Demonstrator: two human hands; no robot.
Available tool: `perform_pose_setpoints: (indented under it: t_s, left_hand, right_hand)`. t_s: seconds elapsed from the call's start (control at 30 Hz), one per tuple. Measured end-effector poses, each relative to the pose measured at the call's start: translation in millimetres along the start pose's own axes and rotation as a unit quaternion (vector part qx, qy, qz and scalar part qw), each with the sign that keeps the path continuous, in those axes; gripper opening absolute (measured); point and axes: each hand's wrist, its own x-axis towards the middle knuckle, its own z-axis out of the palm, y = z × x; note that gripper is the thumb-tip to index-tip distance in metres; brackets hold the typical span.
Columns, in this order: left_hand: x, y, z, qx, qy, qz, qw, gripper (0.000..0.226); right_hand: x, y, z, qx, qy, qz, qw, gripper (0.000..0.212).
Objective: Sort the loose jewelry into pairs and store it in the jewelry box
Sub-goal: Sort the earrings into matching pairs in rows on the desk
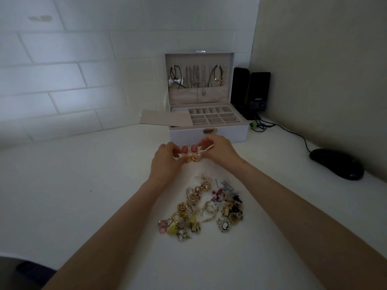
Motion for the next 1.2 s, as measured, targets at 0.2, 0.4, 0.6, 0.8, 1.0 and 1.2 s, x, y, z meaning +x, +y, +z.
perform_pose_setpoints:
  t_s: [0.2,0.4,0.6,0.8,1.0,1.2]
  left_hand:
    - [-19.3,24.0,-29.5,-0.035,-0.206,0.015,0.978,0.017]
    - [-27.5,30.4,-29.0,-0.005,-0.321,0.046,0.946,0.038]
    - [-31.6,33.3,-34.3,-0.008,-0.393,0.044,0.918,0.033]
    - [-31.3,32.0,-31.1,0.002,-0.351,0.074,0.933,0.019]
    - [-30.2,32.5,-26.2,0.006,-0.288,0.135,0.948,0.009]
    - [-37.7,41.9,-21.8,-0.017,-0.318,0.173,0.932,0.006]
  right_hand:
    - [-42.5,-10.8,-29.7,-0.034,-0.131,-0.031,0.990,0.013]
    - [-63.9,-8.3,-26.4,-0.115,-0.220,-0.036,0.968,0.023]
    - [-68.3,-6.1,-38.4,-0.088,-0.239,-0.037,0.966,0.024]
    - [-67.6,-5.0,-55.6,-0.020,-0.235,-0.033,0.971,0.024]
    - [-64.0,-1.0,-63.0,0.018,-0.201,-0.001,0.979,0.019]
    - [-65.0,2.0,-64.7,-0.004,-0.207,0.008,0.978,0.017]
